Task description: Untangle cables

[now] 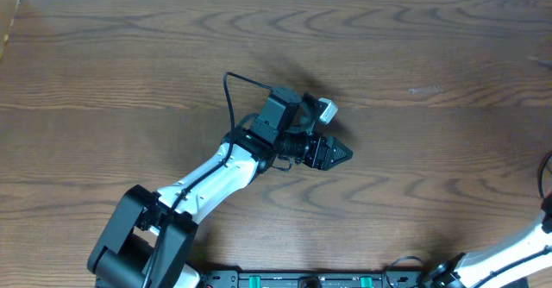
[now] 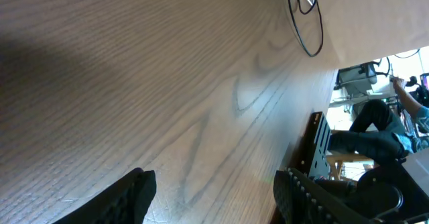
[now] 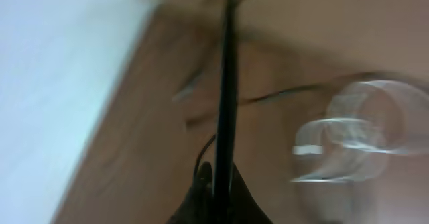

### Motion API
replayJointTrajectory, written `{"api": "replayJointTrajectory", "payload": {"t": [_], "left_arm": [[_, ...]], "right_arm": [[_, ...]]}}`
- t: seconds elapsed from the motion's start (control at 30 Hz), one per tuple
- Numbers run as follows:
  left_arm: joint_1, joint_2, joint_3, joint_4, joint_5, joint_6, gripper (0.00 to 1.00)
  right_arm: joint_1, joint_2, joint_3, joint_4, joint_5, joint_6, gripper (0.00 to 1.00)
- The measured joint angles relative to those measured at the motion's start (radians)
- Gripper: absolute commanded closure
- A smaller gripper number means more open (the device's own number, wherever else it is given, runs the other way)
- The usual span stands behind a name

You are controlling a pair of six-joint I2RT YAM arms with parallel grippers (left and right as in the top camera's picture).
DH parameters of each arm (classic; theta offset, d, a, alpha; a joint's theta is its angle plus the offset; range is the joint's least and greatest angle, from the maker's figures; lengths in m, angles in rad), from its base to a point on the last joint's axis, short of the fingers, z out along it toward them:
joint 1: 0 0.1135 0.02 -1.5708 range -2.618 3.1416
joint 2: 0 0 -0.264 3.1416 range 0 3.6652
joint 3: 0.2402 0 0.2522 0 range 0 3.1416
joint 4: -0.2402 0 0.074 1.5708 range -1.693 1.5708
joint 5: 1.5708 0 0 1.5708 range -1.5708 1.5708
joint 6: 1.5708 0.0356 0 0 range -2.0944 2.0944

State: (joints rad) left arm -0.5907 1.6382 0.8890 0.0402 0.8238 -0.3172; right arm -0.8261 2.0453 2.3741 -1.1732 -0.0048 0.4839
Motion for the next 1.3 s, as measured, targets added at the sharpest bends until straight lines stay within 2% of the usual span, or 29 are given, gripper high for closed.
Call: {"api": "replayJointTrajectory", "payload": {"t": [0.03, 0.07, 0.13, 0.2, 0.23, 0.57, 0.63, 0.7, 0.83, 0.9, 1.03, 1.17, 1.3], "left_arm": [[0.0, 0.0, 0.0, 0.0, 0.0, 0.0, 0.38], [0.0, 0.0, 0.0, 0.0, 0.0, 0.0, 0.38], [0.0, 0.0, 0.0, -0.001, 0.0, 0.0, 0.38], [0.0, 0.0, 0.0, 0.0, 0.0, 0.0, 0.38], [0.0, 0.0, 0.0, -0.001, 0.0, 0.0, 0.38], [0.0, 0.0, 0.0, 0.0, 0.0, 0.0, 0.38], [0.0, 0.0, 0.0, 0.0, 0.0, 0.0, 0.48], [0.006, 0.0, 0.0, 0.001, 0.001, 0.0, 0.53], [0.063, -0.001, 0.0, 0.001, 0.0, -0.029, 0.57], [0.101, -0.01, 0.0, -0.005, -0.005, -0.045, 0.57], [0.146, -0.075, 0.002, -0.099, -0.08, -0.045, 0.57], [0.154, -0.188, 0.005, -0.258, -0.206, -0.014, 0.57], [0.182, -0.373, 0.005, -0.41, -0.36, 0.019, 0.57]], "right_arm": [[-0.029, -0.002, 0.0, -0.024, 0.045, 0.025, 0.98], [-0.051, -0.002, 0.0, -0.039, 0.068, 0.042, 0.92], [-0.091, 0.004, -0.003, -0.046, 0.097, 0.076, 0.59], [-0.118, 0.004, -0.013, -0.046, 0.105, 0.09, 0.15], [-0.125, 0.004, -0.016, -0.047, 0.108, 0.096, 0.01], [-0.101, 0.006, -0.042, -0.066, 0.048, 0.108, 0.01], [-0.084, 0.006, -0.042, -0.065, -0.006, 0.085, 0.01], [-0.062, 0.006, -0.042, -0.068, -0.135, -0.002, 0.01], [-0.01, 0.006, -0.042, -0.167, -0.414, -0.22, 0.01], [0.039, 0.006, -0.046, -0.23, -0.511, -0.334, 0.01], [0.19, 0.009, -0.047, -0.266, -0.56, -0.471, 0.01], [0.354, 0.01, -0.047, -0.28, -0.548, -0.539, 0.01], [0.578, 0.01, -0.048, -0.331, -0.536, -0.61, 0.01]]}}
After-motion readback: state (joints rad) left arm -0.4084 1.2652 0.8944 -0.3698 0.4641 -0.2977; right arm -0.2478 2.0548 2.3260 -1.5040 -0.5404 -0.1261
